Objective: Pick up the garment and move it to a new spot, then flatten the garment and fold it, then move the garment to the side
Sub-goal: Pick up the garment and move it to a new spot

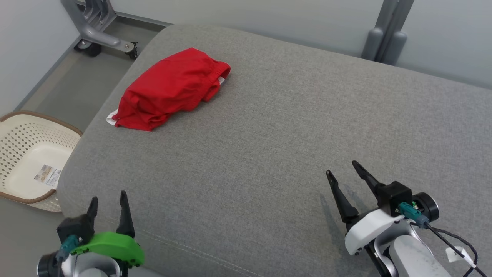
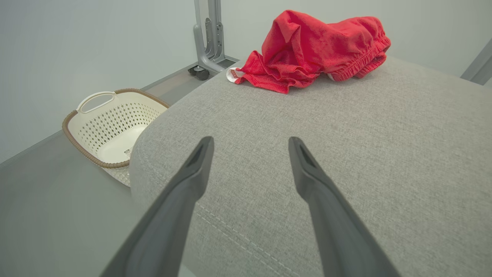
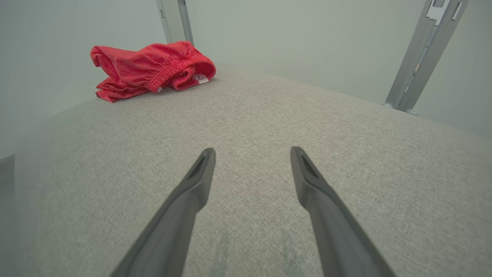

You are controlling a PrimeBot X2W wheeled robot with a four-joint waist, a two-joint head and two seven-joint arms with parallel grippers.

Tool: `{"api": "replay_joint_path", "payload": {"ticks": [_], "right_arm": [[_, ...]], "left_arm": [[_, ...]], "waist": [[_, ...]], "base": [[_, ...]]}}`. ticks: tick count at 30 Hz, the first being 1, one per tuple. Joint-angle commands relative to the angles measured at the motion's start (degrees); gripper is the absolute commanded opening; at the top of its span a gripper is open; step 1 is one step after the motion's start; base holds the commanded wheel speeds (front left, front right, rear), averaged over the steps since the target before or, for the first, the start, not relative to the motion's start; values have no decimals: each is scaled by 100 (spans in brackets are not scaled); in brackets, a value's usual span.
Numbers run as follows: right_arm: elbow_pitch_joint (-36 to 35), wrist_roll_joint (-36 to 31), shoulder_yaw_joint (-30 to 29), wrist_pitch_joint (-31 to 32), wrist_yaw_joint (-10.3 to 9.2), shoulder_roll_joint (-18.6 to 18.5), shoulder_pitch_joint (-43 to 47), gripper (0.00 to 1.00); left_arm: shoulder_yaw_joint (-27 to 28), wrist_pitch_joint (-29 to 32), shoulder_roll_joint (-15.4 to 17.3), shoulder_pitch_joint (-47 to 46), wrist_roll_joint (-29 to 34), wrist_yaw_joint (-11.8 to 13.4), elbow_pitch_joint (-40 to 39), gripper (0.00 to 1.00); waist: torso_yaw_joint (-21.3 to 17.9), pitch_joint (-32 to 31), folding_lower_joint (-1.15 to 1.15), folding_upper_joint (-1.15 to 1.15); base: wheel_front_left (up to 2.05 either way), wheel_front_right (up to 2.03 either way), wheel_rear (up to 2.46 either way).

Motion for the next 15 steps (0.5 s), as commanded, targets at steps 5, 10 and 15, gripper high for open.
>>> {"api": "replay_joint_path", "payload": {"ticks": [5,10,15], "right_arm": [[-173,-23,28,-15,-9,-319,-307,100],[-420,-85,9,-15,-8,-552,-597,100],[-701,-115,78,-14,-9,-743,-895,100]], "left_arm": [[244,2,336,-1266,83,-220,708,100],[241,3,713,-2395,150,-348,1414,100],[366,2,1114,-3403,31,-373,2286,100]], "waist": [[-480,718,0,0],[-791,1276,0,0],[-1149,1802,0,0]], "base": [[0,0,0],[0,0,0],[0,0,0]]}}
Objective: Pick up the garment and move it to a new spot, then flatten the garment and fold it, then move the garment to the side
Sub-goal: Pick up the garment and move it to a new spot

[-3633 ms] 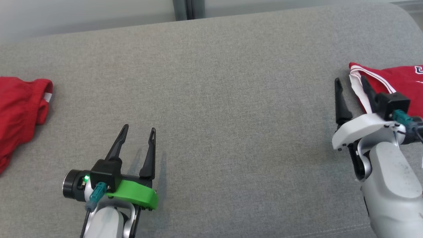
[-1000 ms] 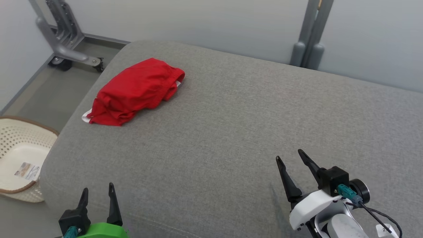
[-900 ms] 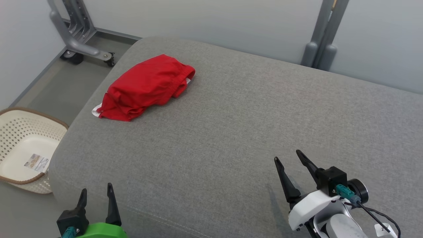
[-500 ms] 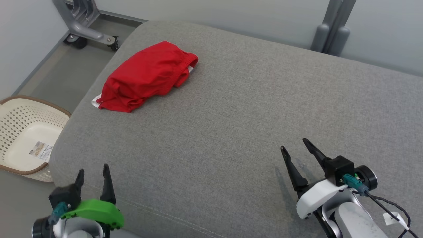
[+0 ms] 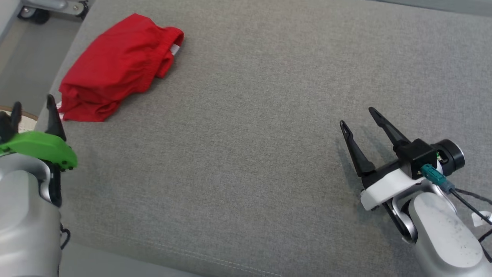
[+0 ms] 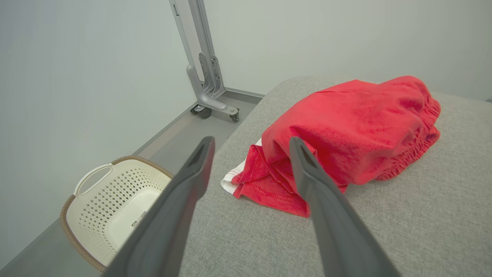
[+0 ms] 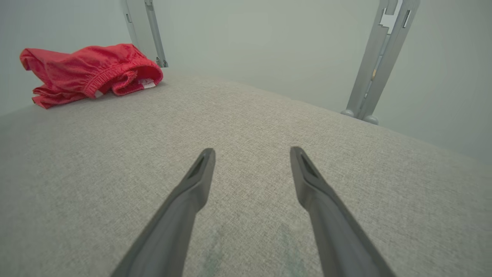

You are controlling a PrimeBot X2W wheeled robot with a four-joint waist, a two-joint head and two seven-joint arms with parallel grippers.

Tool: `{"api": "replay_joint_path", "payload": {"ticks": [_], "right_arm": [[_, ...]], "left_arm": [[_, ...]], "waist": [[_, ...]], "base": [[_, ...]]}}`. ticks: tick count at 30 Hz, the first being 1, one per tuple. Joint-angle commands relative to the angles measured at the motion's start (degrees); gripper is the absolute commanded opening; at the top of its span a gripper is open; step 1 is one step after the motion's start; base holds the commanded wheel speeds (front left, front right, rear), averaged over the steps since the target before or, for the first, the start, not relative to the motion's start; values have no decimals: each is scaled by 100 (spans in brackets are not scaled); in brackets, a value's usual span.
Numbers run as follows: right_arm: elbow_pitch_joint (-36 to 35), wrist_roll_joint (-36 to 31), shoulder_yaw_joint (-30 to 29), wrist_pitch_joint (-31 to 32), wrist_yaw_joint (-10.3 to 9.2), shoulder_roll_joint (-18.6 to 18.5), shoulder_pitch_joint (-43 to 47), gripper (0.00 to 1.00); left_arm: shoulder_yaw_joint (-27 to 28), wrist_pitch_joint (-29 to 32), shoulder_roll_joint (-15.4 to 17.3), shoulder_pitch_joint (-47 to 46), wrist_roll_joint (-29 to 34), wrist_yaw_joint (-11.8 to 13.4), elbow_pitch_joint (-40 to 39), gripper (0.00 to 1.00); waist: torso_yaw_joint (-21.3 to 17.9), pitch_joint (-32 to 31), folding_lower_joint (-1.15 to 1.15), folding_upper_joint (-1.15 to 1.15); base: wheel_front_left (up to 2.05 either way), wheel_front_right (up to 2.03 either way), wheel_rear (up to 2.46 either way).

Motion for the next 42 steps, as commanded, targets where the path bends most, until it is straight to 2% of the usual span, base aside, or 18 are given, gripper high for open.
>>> {"api": "replay_joint_path", "payload": {"ticks": [1,9,15,16,17,22,27,32,35,42], "right_arm": [[-137,-29,8,-15,-9,-86,-197,100],[-518,-107,-25,-15,-9,-216,-429,100],[-739,-118,-172,-15,-8,-255,-447,100],[-747,-117,-184,-15,-8,-238,-436,100],[-743,-115,-189,-15,-8,-218,-421,100],[-645,-92,-219,-14,-8,-80,-361,100],[-543,-43,-261,-15,-9,86,-262,100],[-426,9,-280,-15,-8,287,-135,100],[-374,37,-284,-15,-8,411,-66,100],[-287,80,-345,-15,-8,613,93,100]], "left_arm": [[38,2,136,-386,-64,-13,259,100],[245,73,457,-1139,-312,61,1167,100],[414,45,454,-1463,-541,143,1718,100],[413,38,435,-1468,-548,135,1755,88],[412,37,425,-1456,-561,130,1772,1],[368,4,408,-1244,-531,102,1719,0],[314,-8,344,-1035,-363,27,597,0],[132,-9,62,-833,-251,-73,-502,0],[-138,-9,-102,-739,-217,-113,-1029,0],[-1553,-9,-535,-424,-774,-111,-2204,0]], "waist": [[-617,746,-1,0],[-1054,1271,-1,0],[-1282,1517,-1,0],[-1301,1512,-1,0],[-1318,1493,-1,0],[-1381,1239,-1,0],[-1414,847,-1,0],[-1528,406,-1,0],[-1657,166,-1,0],[-2109,-239,-1,0]], "base": [[0,0,0],[0,0,0],[0,0,0],[0,0,0],[0,0,0],[0,0,0],[0,0,0],[0,0,0],[0,0,0],[0,0,0]]}}
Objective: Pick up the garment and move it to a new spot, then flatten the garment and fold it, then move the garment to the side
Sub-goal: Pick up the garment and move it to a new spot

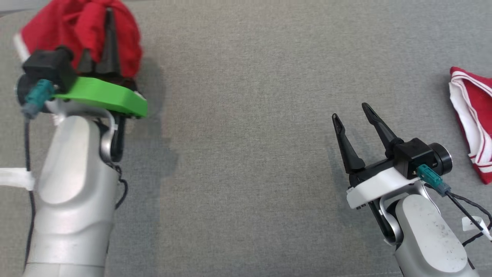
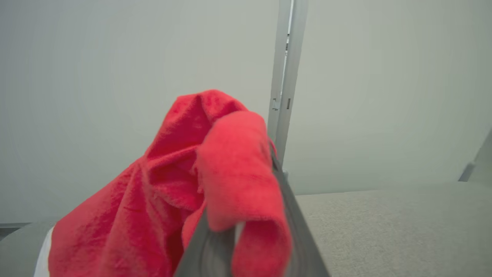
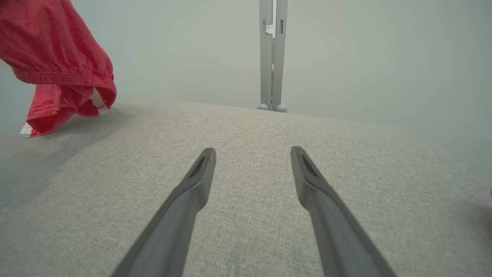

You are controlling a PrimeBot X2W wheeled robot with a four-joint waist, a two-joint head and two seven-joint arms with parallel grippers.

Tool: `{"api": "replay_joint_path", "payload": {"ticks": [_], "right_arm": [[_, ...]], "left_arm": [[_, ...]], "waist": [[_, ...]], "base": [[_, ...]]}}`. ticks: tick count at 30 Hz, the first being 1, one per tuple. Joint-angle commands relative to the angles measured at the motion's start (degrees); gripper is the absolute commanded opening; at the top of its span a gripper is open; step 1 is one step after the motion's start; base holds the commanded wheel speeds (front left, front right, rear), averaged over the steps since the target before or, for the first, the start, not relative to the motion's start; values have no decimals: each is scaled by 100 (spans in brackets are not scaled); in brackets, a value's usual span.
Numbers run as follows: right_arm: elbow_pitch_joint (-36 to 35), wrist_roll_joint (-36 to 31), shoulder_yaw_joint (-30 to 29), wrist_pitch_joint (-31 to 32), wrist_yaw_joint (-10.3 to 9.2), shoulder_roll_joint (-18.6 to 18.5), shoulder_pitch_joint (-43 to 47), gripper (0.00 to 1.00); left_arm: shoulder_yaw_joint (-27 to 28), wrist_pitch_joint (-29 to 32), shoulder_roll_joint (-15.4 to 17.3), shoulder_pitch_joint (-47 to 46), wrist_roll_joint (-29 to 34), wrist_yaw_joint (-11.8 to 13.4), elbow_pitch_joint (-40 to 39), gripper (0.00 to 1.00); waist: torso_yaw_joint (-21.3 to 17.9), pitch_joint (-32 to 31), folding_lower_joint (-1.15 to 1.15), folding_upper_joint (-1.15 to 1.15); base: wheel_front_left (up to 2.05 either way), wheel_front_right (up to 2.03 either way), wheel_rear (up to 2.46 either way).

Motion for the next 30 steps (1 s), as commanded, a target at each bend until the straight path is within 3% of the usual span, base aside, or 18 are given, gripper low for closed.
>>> {"api": "replay_joint_path", "payload": {"ticks": [1,9,16,17,18,19,23,30], "right_arm": [[26,47,-29,-15,-8,37,96,100],[46,77,-85,-14,-8,148,189,100],[45,100,-82,-15,-8,216,206,100],[44,108,-84,-15,-8,218,220,100],[45,112,-82,-15,-8,225,229,100],[51,111,-73,-15,-8,234,233,100],[75,88,-127,-15,-8,252,307,100],[115,43,-238,-15,-8,293,492,100]], "left_arm": [[-245,-27,-58,148,-154,-19,-170,0],[-1419,-27,-348,629,-845,-15,-485,0],[-1309,-21,-458,1224,-886,-14,313,0],[-1311,-20,-464,1337,-847,-15,436,35],[-1267,-22,-460,1411,-790,-15,509,96],[-1220,-21,-461,1507,-735,-15,600,100],[-731,-22,-471,2006,-488,50,514,100],[236,-22,-499,2961,146,198,-428,100]], "waist": [[-429,-337,0,0],[-1046,-500,0,0],[-1516,-560,0,0],[-1552,-569,0,0],[-1577,-580,0,0],[-1599,-594,0,0],[-1587,-701,0,0],[-1336,-1030,0,0]], "base": [[0,0,0],[0,0,0],[0,0,0],[0,0,0],[0,0,0],[0,0,0],[0,0,0],[0,0,0]]}}
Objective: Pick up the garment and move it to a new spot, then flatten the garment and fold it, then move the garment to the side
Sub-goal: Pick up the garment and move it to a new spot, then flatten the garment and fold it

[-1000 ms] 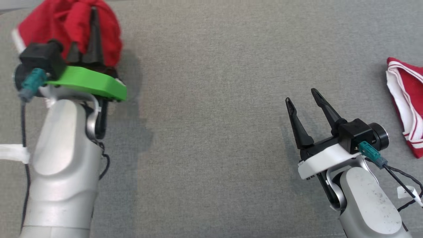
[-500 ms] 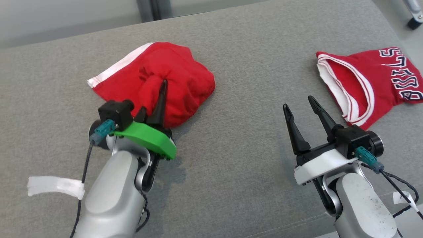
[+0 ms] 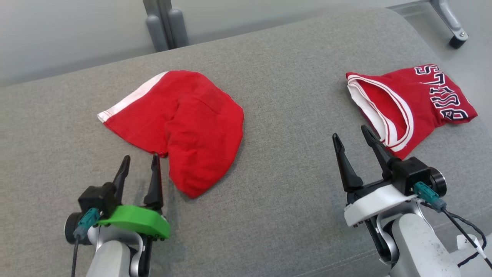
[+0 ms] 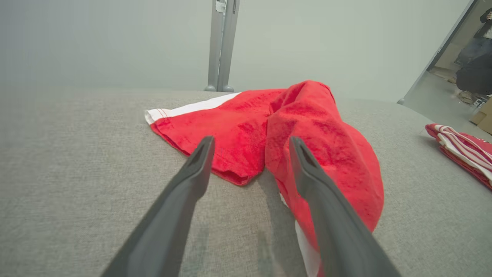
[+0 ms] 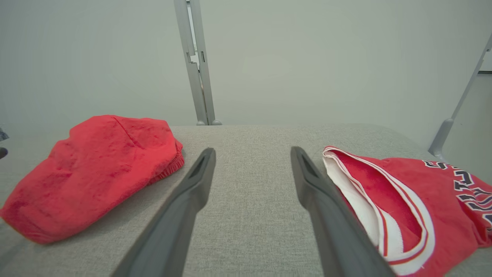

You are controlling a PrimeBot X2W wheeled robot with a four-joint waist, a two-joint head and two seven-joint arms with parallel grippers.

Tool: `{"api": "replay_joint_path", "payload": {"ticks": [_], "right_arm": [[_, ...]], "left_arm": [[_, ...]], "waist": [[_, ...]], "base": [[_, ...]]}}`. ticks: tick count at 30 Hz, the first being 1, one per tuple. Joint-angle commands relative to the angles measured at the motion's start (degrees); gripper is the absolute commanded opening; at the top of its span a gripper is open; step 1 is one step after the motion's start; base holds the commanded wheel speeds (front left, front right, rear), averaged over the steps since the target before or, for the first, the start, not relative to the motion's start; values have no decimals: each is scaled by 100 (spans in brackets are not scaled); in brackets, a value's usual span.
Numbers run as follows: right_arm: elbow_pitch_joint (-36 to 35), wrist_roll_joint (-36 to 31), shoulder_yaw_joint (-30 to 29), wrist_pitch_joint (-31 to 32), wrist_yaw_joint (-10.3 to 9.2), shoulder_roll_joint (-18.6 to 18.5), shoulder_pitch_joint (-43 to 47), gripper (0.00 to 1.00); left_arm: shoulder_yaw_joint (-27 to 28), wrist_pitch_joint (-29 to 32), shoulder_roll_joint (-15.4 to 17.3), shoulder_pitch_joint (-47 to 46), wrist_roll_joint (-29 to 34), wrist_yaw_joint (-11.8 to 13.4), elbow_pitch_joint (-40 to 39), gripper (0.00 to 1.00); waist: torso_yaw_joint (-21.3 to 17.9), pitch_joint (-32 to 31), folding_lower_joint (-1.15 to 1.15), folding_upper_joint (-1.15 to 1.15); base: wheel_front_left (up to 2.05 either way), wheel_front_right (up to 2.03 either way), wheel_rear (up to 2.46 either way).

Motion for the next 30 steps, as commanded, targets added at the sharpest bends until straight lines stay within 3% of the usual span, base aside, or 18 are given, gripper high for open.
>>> {"api": "replay_joint_path", "payload": {"ticks": [1,13,30], "right_arm": [[28,-21,-15,-15,-8,12,130,100],[225,-72,-191,-14,-8,74,493,100],[355,-97,-399,-15,-8,115,872,100]], "left_arm": [[206,-16,12,249,176,31,-232,100],[1220,-16,5,1080,754,188,-784,100],[1279,-15,6,1545,817,224,-800,100]], "waist": [[195,-209,0,0],[699,-625,0,0],[1104,-892,0,0]], "base": [[0,0,0],[0,0,0],[0,0,0]]}}
